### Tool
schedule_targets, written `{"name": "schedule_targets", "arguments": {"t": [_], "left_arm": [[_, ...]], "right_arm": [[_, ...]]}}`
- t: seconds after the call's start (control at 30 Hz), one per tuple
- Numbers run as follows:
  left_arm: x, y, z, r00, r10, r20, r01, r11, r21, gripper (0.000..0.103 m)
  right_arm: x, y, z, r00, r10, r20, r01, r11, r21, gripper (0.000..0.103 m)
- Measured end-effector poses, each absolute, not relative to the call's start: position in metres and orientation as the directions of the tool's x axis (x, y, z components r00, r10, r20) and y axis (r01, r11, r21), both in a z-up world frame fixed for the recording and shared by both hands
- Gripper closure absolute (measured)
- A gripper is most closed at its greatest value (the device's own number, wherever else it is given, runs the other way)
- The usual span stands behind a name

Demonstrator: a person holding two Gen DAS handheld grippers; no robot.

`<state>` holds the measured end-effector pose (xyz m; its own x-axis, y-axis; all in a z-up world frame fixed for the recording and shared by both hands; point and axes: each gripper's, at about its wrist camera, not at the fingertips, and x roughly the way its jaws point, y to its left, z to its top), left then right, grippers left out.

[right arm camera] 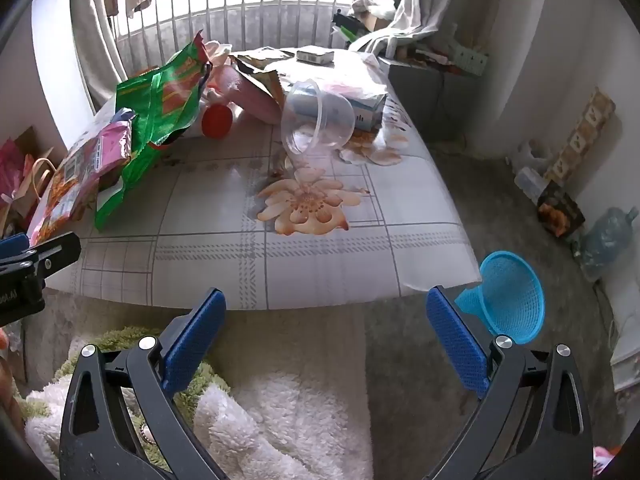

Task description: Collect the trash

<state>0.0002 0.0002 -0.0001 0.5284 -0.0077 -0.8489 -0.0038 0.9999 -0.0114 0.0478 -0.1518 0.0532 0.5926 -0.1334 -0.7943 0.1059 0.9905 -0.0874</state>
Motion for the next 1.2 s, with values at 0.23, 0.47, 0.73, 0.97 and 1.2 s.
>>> {"name": "schedule_targets", "arguments": {"t": [0.23,0.47,0.73,0.97,1.2], "left_arm": [[0.000,-0.003,0.000,0.532,0.001,-0.846,0.003,1.000,0.003,0.004],[-0.001,-0.004,-0.002,0.526,-0.014,-0.850,0.003,1.000,-0.015,0.004],[-0.001,-0.004,-0.003,0.528,-0.014,-0.849,0.006,1.000,-0.013,0.004],[-0.005,-0.015,0.004,0.547,-0.058,-0.835,0.058,0.998,-0.032,0.004],[-0.004,-0.025,0.005,0.547,-0.086,-0.833,0.097,0.995,-0.039,0.004]], "right_arm": [[0.048,-0.150,0.053,0.590,-0.139,-0.795,0.107,0.990,-0.093,0.006],[0.046,-0.152,0.054,0.592,-0.133,-0.795,0.107,0.991,-0.086,0.006],[0.044,-0.155,0.055,0.594,-0.128,-0.794,0.103,0.991,-0.083,0.006],[0.043,-0.154,0.056,0.594,-0.137,-0.792,0.110,0.990,-0.089,0.006],[0.039,-0.163,0.058,0.593,-0.160,-0.789,0.141,0.986,-0.094,0.006]]}}
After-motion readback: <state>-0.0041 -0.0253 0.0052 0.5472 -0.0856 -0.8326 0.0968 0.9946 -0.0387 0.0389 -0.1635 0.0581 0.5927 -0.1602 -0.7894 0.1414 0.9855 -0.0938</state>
